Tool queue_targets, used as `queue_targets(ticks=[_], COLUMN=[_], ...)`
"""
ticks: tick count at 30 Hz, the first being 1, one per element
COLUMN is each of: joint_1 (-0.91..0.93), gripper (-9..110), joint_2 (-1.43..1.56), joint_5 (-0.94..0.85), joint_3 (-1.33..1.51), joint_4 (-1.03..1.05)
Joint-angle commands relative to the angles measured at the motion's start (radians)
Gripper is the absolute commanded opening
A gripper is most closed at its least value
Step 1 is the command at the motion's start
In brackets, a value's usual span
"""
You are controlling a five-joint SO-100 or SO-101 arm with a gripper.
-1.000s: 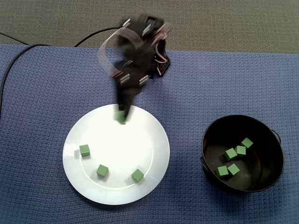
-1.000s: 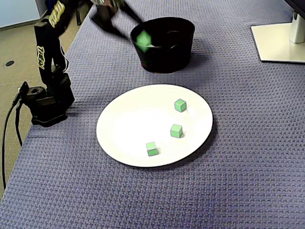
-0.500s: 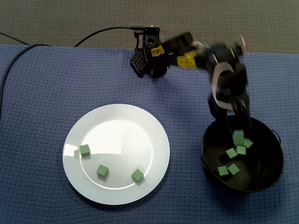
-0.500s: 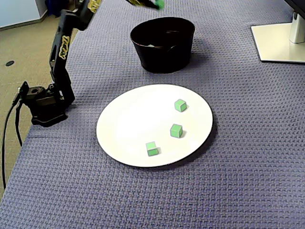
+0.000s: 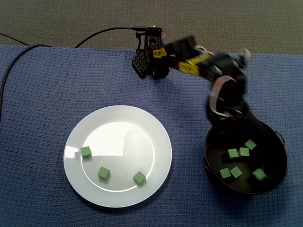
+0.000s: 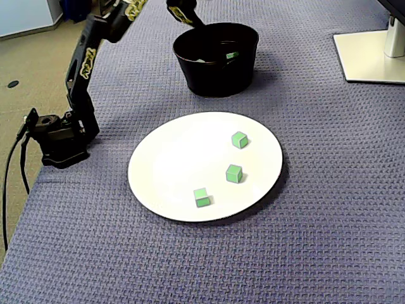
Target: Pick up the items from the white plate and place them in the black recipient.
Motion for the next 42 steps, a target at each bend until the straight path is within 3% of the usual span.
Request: queue_targets(ticks=[1,9,15,42], joint_1=[0.218,0.586,0.724,0.598], gripper=[51,51,50,33], joint_2=[0.247,0.284,0.150,-0.291], joint_5=[-0.037,-0.210,-0.285,-0.235], joint_3=[0.080,0.419,0.581,0.365], joint_4=[0.023,-0.087,-0.253,-0.281])
